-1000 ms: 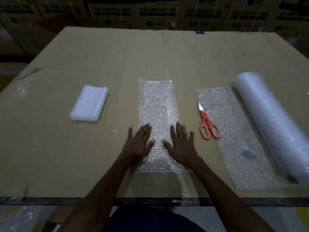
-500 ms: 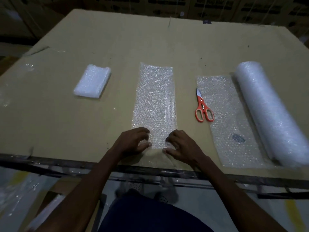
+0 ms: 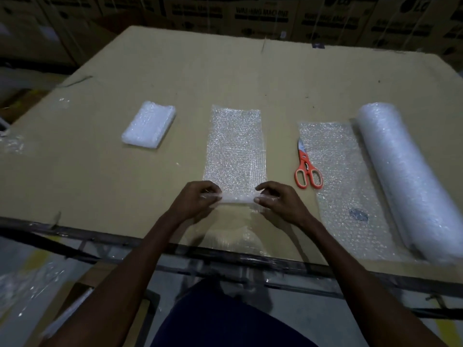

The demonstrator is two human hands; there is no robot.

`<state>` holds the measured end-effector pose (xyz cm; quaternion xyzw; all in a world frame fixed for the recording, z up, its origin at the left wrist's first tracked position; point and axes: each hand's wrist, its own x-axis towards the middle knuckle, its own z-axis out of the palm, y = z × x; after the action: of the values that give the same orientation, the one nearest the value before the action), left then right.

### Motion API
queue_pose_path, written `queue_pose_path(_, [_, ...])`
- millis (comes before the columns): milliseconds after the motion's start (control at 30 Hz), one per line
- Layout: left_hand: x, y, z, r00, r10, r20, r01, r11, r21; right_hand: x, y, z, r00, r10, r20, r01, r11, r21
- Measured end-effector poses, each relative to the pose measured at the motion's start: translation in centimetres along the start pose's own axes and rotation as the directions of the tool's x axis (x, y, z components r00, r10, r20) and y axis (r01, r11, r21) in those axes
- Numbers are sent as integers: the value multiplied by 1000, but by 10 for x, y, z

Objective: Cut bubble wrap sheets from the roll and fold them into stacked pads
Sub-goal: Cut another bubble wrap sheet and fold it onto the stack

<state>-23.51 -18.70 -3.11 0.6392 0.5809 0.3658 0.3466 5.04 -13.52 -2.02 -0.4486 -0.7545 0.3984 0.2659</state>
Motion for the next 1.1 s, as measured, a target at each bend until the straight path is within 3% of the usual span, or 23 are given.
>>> queue_pose_path(100, [19, 0, -14, 993, -57, 99, 70, 990, -126, 15, -2, -14, 996, 29, 84, -36, 996, 85])
queue_pose_path(267, [55, -2, -34, 975, -95, 202, 141, 964, -227, 44, -9, -23, 983, 182, -12, -170, 939, 300])
queue_pose_path(567, [141, -13, -72, 979, -202, -32, 173, 902, -396, 128, -10, -25, 931, 300, -206, -212, 907, 364])
queue_pose_path(900, [235, -34, -95, 972, -203, -116, 161, 941, -298, 220, -1, -38, 846, 445, -294, -278, 839, 468])
queue_pose_path(1100, [296, -48, -98, 955, -250, -160, 203, 943, -265, 272, 19, -50, 819, 457, -347, -293, 853, 432])
